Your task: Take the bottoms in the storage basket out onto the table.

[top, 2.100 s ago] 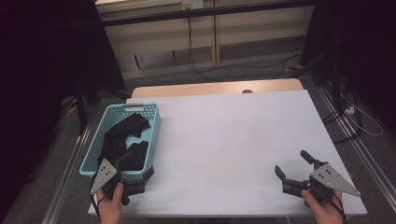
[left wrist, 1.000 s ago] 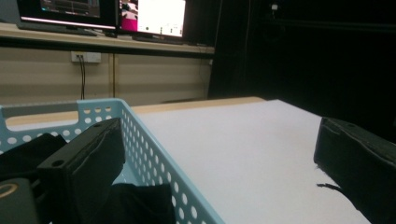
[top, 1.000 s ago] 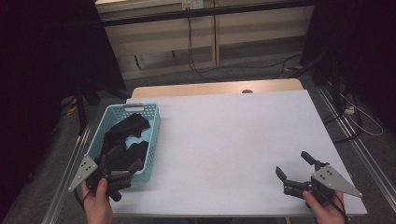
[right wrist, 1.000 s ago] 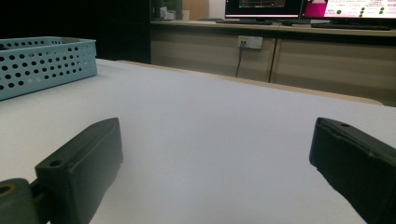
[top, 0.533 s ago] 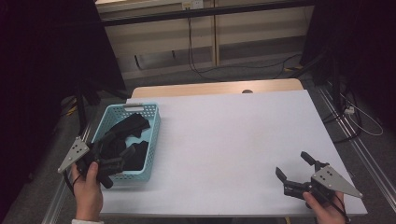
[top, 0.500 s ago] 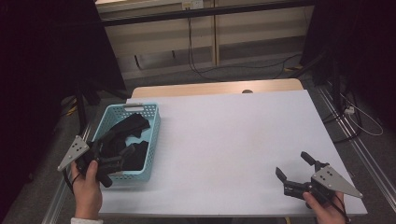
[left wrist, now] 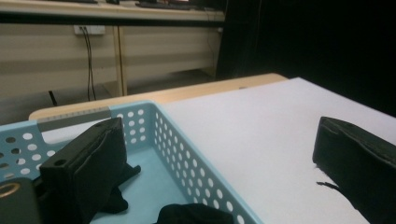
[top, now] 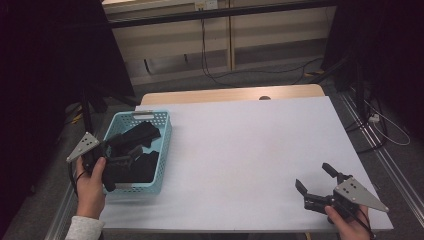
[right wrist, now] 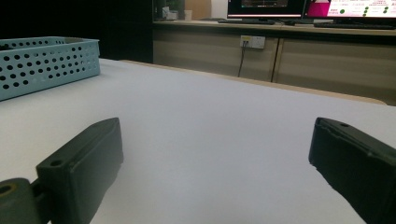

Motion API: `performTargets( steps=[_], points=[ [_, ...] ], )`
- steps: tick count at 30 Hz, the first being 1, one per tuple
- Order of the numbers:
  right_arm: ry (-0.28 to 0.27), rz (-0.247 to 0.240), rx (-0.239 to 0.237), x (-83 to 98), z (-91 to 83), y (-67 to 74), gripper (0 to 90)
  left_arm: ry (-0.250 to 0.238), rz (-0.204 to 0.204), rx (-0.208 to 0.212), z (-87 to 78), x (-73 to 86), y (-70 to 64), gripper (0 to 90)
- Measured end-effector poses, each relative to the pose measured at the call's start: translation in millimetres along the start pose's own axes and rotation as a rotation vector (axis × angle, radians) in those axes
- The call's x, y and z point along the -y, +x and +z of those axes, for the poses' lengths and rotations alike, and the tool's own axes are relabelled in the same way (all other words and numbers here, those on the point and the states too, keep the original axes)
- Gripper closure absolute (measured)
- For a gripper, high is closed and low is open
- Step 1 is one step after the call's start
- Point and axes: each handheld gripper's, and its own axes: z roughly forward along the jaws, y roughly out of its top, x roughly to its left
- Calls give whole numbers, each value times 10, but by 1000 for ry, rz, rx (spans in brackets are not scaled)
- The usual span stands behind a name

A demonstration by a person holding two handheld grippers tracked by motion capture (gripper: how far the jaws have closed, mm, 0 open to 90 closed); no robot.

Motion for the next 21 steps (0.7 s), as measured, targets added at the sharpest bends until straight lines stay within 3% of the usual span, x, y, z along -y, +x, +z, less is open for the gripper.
performTargets(
  steps=[6,13,15,18,21],
  points=[
    [-4,1,-2,-2,-4,0,27,38,41,22,76,-14,44,28],
    [-7,0,0,-2,-18,-9,27,75,67,17,160,-5,115,31],
    [-5,4,-2,-1,-19,-6,27,89,90,11,191,-2,140,32],
    [-4,1,-4,-2,-17,-6,27,114,119,26,229,-9,165,45],
    [-5,-1,-3,1,-12,-5,27,107,145,50,260,-41,190,54]
  ],
)
